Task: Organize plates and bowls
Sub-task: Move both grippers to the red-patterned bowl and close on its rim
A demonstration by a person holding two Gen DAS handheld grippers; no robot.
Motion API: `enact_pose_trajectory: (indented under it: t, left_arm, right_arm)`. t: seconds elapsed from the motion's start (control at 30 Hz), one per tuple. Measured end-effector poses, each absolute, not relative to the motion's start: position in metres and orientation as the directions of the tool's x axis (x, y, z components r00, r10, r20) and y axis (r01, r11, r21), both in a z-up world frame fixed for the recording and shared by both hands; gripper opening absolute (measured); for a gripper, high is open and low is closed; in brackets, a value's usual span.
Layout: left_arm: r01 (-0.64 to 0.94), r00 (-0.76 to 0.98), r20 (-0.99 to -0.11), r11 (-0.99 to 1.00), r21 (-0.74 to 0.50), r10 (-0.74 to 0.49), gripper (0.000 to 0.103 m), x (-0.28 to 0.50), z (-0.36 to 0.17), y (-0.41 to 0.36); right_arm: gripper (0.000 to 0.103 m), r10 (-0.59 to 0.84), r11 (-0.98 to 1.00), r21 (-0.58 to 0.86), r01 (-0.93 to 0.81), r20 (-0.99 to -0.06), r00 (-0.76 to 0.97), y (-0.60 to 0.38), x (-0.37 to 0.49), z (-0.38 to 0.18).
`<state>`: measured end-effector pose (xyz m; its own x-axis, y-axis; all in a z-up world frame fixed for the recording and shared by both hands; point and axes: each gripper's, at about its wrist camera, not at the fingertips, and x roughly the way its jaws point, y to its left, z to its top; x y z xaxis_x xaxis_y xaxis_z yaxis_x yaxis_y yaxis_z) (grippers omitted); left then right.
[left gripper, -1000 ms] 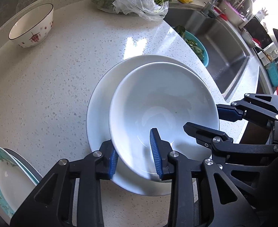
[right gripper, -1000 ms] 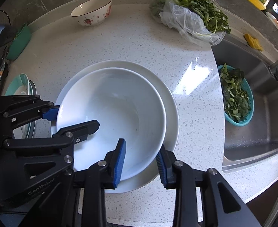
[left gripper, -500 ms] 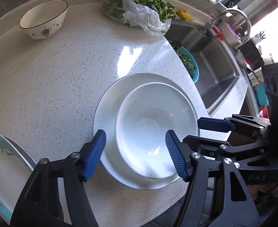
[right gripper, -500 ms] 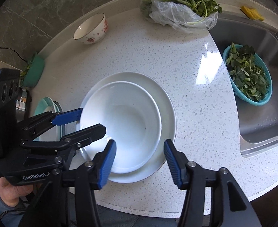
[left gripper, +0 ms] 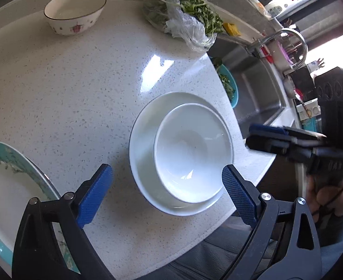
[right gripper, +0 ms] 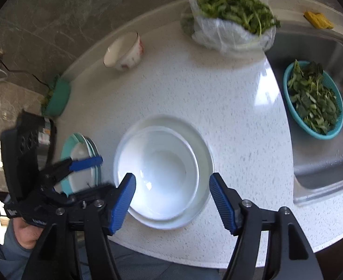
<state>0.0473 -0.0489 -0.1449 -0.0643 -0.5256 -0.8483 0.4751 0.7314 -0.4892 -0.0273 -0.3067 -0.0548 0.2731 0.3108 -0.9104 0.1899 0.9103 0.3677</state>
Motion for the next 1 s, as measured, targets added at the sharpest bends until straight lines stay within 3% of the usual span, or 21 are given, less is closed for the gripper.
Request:
enact_pose_trajectory:
  t: [0.17,0.27,0.37,0.63,0.73,0.9,1.0]
  left_arm:
    - [0.427,0.047,-0.811,0.745,-0.512,-0.583,0.095,0.098,-0.102,-0.009]
    - [0.404,0.155,-0.823,0.796,-0.452,-0.546,0.095,0.150,-0.084,0.022]
    - [0.381,0.210,-0.786,0.789,-0.482,-0.582,0.095,0.202,-0.078,0.050]
    - [0.320,0.107,-0.805,0.787,-0.528,-0.584,0.092,0.323,-0.155,0.060]
    - [0.298,0.059,-0.796,0.772,-0.562,-0.603,0.075,0.346,-0.186,0.054]
    - [0.340,0.012,-0.793,0.748,-0.570,-0.610,0.074,0.358,-0.211,0.036]
    - [0.328,-0.004,-0.787,0.743,-0.584,-0.616,0.064,0.364,-0.223,0.036]
  right_arm:
    - [0.069,0.404,0.845,0.508,0.168,-0.812,0.422,-0.324,0.006,-0.029]
    - [0.070,0.441,0.823,0.549,0.148,-0.781,0.443,-0.327,0.036,-0.027]
    - [0.070,0.507,0.779,0.615,0.121,-0.731,0.456,-0.330,0.073,-0.029]
    - [0.074,0.634,0.686,0.712,0.147,-0.685,0.358,-0.312,0.189,-0.080]
    - [0.074,0.637,0.675,0.714,0.187,-0.691,0.342,-0.306,0.216,-0.105]
    - [0.073,0.658,0.661,0.720,0.212,-0.692,0.296,-0.293,0.238,-0.138]
    - [0.071,0.665,0.656,0.722,0.219,-0.691,0.283,-0.290,0.244,-0.150]
